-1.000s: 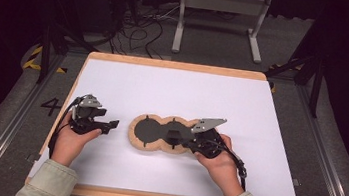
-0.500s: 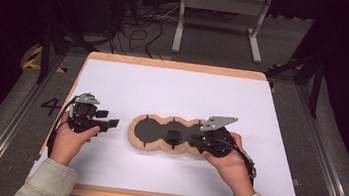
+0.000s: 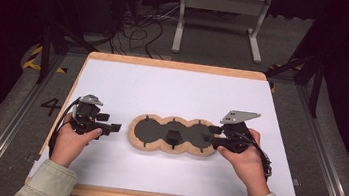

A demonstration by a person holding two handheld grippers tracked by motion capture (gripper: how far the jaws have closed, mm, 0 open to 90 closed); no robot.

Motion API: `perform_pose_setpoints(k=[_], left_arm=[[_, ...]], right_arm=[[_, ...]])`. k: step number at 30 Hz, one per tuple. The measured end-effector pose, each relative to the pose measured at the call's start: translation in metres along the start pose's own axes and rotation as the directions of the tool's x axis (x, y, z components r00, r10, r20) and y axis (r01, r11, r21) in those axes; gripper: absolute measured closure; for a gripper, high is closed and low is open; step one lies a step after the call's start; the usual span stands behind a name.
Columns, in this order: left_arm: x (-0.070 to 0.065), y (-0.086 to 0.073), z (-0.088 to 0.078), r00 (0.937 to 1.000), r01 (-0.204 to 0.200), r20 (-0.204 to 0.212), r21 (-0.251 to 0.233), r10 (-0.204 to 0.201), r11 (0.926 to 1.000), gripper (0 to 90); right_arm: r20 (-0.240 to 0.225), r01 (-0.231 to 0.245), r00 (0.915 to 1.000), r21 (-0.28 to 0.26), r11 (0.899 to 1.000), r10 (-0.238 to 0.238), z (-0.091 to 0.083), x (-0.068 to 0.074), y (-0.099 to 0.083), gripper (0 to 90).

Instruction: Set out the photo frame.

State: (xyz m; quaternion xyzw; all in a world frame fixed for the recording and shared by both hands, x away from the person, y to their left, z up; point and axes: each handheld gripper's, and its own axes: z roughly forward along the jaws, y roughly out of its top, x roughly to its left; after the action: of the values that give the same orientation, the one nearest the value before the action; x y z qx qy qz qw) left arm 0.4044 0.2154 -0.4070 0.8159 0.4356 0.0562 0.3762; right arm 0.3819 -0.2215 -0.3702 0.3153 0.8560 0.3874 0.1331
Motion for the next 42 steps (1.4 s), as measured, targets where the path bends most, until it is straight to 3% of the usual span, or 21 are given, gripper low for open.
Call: perform_pose_setpoints(k=[5,9,13,19,24,33,42], left_arm=[[-0.001,0.0,0.0,1.0,-0.005,-0.001,-0.002,0.005,1.0,31.5],[-0.003,-0.001,0.002,0.9999,-0.014,0.002,0.001,0.014,0.9999,30.1],[-0.003,-0.002,0.004,0.9997,0.011,0.023,0.01,-0.011,0.9999,31.0],[-0.004,-0.001,0.008,0.9997,0.001,0.023,0.02,-0.002,0.9998,29.4],[-0.006,-0.002,0.016,0.9989,0.024,0.039,0.022,-0.025,0.9995,26.6],[-0.011,-0.003,0.03,0.9986,0.025,0.045,0.043,-0.027,0.9988,24.9],[-0.016,-0.004,0.04,0.9983,0.019,0.054,0.087,-0.024,0.996,24.8]], right_arm=[[0.021,-0.002,0.9998,0.028,1.0,0.001,-0.002,-0.004,-0.002,51.6],[0.027,-0.032,0.9991,0.028,0.999,0.032,-0.005,-0.012,-0.004,45.1],[0.031,-0.068,0.9973,0.047,0.997,0.067,-0.005,-0.018,-0.008,37.7],[0.033,-0.11,0.9936,0.062,0.992,0.108,-0.007,-0.026,-0.013,31.7],[0.032,-0.13,0.9913,0.084,0.988,0.128,-0.003,-0.03,-0.017,27.3],[0.009,-0.207,0.9782,0.114,0.972,0.208,0.01,-0.039,-0.029,22.1],[-0.004,-0.245,0.9684,0.173,0.954,0.249,0.02,-0.042,-0.034,20.1]])
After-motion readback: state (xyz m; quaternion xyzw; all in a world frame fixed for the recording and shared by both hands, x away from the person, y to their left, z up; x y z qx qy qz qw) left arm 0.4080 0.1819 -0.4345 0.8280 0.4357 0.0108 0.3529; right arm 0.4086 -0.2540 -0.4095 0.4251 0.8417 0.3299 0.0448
